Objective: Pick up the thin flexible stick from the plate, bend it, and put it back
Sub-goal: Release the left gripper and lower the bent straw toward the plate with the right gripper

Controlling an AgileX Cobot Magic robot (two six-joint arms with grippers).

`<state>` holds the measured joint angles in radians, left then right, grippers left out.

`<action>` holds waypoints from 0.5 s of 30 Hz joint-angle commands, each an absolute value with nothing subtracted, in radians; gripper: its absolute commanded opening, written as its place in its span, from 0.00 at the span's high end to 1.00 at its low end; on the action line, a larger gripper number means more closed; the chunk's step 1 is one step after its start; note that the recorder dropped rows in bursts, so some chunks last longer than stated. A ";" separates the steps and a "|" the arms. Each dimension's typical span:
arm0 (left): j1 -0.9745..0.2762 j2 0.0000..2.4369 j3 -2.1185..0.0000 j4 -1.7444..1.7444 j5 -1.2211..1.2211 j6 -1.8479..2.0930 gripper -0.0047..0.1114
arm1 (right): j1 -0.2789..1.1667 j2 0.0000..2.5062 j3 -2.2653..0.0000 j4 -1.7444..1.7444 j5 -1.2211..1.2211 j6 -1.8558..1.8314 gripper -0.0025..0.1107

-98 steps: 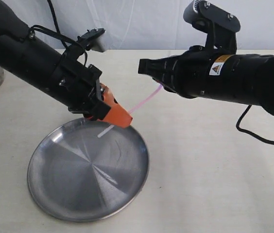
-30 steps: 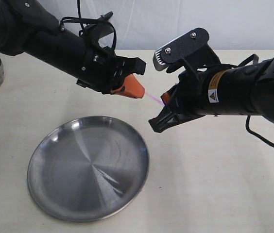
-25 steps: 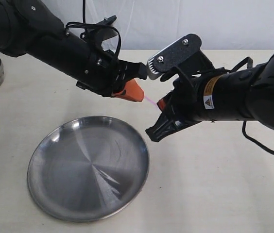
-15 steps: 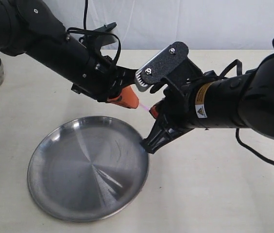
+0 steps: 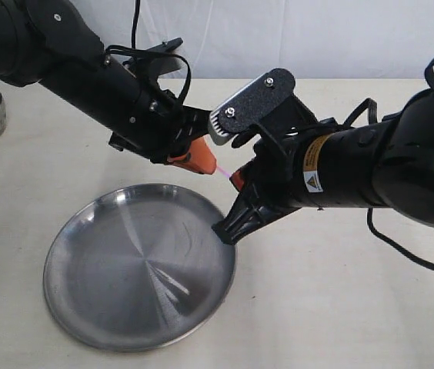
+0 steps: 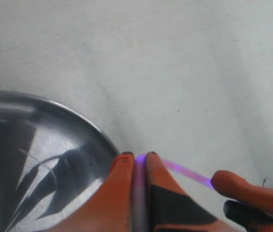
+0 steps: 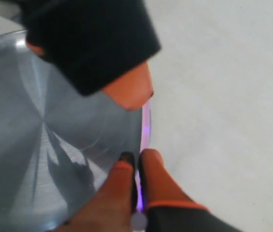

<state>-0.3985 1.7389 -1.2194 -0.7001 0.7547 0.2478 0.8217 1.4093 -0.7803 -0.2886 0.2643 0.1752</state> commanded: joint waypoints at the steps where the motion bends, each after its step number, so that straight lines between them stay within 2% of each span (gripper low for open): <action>1: -0.382 1.740 -1.224 -0.579 0.627 0.194 0.96 | 0.828 1.386 -0.774 -0.284 0.286 0.210 0.99; 8: -0.382 1.740 -1.224 -0.525 0.570 0.102 0.96 | 0.828 1.381 -0.774 -0.216 0.274 0.281 0.99; 15: -0.382 1.740 -1.224 -0.525 0.555 0.088 0.96 | 0.828 1.381 -0.774 -0.140 0.220 0.509 0.99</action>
